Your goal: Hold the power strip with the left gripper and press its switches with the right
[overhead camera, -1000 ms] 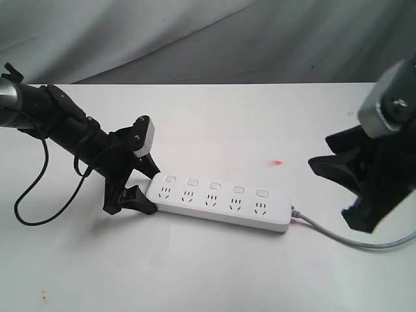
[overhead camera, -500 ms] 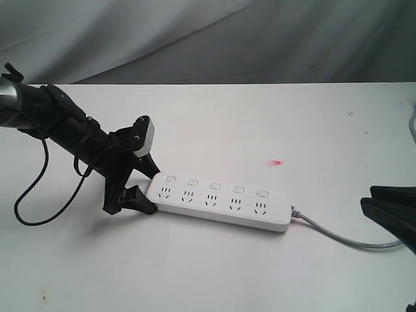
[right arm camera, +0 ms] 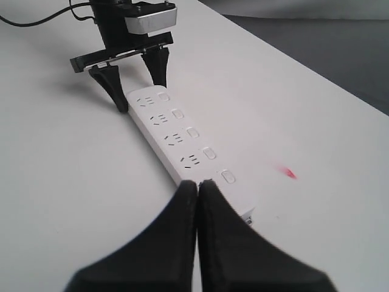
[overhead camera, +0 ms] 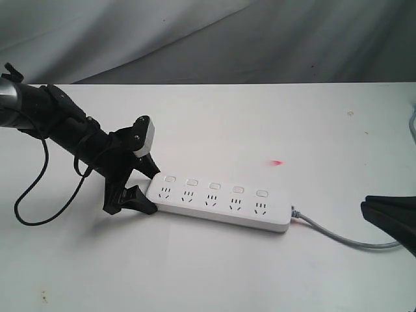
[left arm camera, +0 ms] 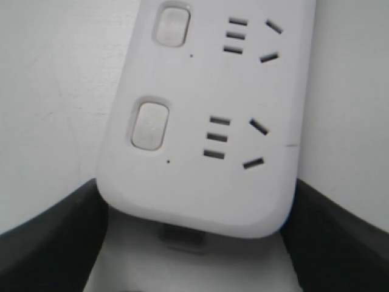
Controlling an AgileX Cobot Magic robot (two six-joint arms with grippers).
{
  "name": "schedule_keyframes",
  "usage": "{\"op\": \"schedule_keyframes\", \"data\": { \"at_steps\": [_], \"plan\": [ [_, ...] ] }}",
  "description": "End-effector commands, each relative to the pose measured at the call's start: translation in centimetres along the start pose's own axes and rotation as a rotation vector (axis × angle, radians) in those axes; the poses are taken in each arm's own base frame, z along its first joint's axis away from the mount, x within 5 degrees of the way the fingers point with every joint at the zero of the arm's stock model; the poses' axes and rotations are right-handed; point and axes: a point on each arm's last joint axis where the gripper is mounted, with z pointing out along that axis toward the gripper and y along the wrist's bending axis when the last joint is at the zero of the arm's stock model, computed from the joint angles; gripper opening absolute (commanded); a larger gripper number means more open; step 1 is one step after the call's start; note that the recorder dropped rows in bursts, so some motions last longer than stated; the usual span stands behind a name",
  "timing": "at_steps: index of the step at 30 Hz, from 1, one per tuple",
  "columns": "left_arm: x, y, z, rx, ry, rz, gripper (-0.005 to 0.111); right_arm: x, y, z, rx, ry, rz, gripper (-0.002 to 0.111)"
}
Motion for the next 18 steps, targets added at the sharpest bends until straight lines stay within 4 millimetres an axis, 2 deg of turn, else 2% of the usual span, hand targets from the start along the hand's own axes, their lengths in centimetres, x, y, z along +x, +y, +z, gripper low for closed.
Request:
{"op": "schedule_keyframes", "data": {
  "at_steps": [1, 8, 11, 18],
  "plan": [
    [0.1, -0.2, 0.4, 0.013, 0.017, 0.009, 0.066, 0.1, 0.1, -0.1, -0.005, -0.001, 0.007, 0.0],
    [0.1, -0.2, 0.4, 0.013, 0.017, 0.009, 0.066, 0.1, -0.1, -0.1, 0.018, -0.002, -0.008, 0.0],
    [0.1, -0.2, 0.4, 0.013, 0.017, 0.009, 0.066, -0.1, -0.5, -0.6, 0.091, -0.044, -0.031, 0.0],
    [0.1, -0.2, 0.4, 0.013, 0.017, 0.009, 0.066, 1.0, -1.0, -2.0, 0.306, -0.217, 0.077, 0.0]
  ]
}}
